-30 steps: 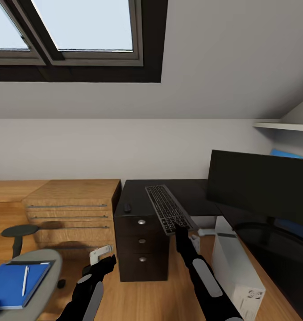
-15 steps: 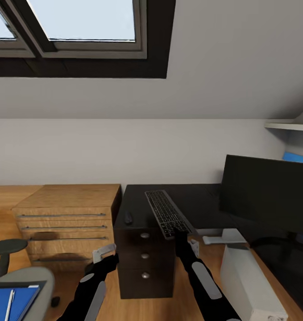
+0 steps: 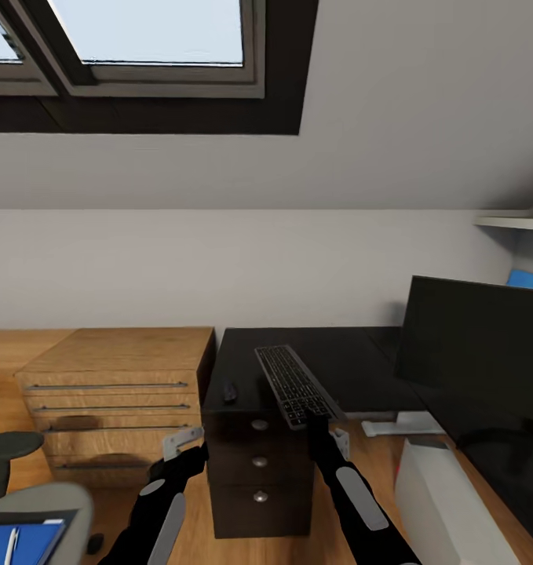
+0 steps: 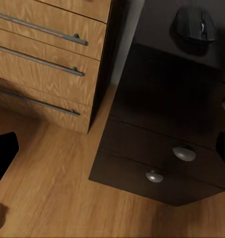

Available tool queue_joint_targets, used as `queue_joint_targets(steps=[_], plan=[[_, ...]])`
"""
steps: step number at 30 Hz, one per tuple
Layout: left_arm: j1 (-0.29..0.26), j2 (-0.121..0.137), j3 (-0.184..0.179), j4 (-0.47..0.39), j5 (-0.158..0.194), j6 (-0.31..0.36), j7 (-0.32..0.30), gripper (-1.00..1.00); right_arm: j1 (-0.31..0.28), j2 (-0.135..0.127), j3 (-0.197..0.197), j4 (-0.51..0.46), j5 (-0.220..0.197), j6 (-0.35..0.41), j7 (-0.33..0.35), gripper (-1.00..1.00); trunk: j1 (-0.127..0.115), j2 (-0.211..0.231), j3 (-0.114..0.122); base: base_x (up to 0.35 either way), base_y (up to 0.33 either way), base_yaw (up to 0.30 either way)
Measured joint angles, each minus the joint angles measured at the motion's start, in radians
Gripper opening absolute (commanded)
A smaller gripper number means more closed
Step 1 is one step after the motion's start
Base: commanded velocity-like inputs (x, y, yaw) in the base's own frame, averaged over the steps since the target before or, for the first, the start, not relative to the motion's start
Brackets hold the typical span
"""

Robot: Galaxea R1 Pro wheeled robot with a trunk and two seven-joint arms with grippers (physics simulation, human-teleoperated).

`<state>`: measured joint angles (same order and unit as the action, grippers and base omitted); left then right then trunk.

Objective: In the bedroom, organize the workspace by keeping the computer under the desk, ensuring the monitor is on the desk, placing the keyboard on the desk next to the monitor, placing the mouse on the desk next to the keyboard, moving the folder from the swivel chair onto the desk next to the mouse, stacking the notebook on top of the folder with the pen on top of the notebook, and positioning the swivel chair next to the desk.

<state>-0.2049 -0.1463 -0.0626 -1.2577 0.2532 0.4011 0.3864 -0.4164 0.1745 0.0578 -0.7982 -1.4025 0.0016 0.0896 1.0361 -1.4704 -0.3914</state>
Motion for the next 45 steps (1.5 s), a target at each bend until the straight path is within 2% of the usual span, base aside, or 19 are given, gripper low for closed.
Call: queue_joint_targets(steps=[11,18,24,38,45], plan=[[0.000,0.000,0.000,0.000,0.000,0.002,0.000,1.00,0.000,0.000,0.000,0.003,0.000,0.000,-0.006,-1.00,0.000,0.000,0.000,0.245,0.000,0.000],[0.000,0.000,0.000,0.000,0.000,0.002,0.000,1.00,0.000,0.000,0.000,0.004,0.001,0.000,-0.031,-1.00,0.001,0.000,0.000,-0.047,0.079,0.000],[0.000,-0.001,0.000,0.000,0.000,0.002,-0.001,1.00,0.000,0.000,0.000,0.003,0.001,0.000,-0.033,-1.00,0.001,0.000,0.000,-0.109,0.148,0.000],[0.000,-0.002,-0.001,-0.019,0.001,0.004,0.001,1.00,0.000,0.000,0.000,0.004,0.000,0.000,-0.034,-1.00,0.000,0.000,0.000,-0.004,0.007,0.000],[0.000,-0.003,-0.002,-0.026,0.002,0.007,0.002,1.00,0.000,0.000,0.000,0.004,0.000,0.000,-0.034,-1.00,0.027,-0.049,-0.022,0.000,0.000,0.000]])
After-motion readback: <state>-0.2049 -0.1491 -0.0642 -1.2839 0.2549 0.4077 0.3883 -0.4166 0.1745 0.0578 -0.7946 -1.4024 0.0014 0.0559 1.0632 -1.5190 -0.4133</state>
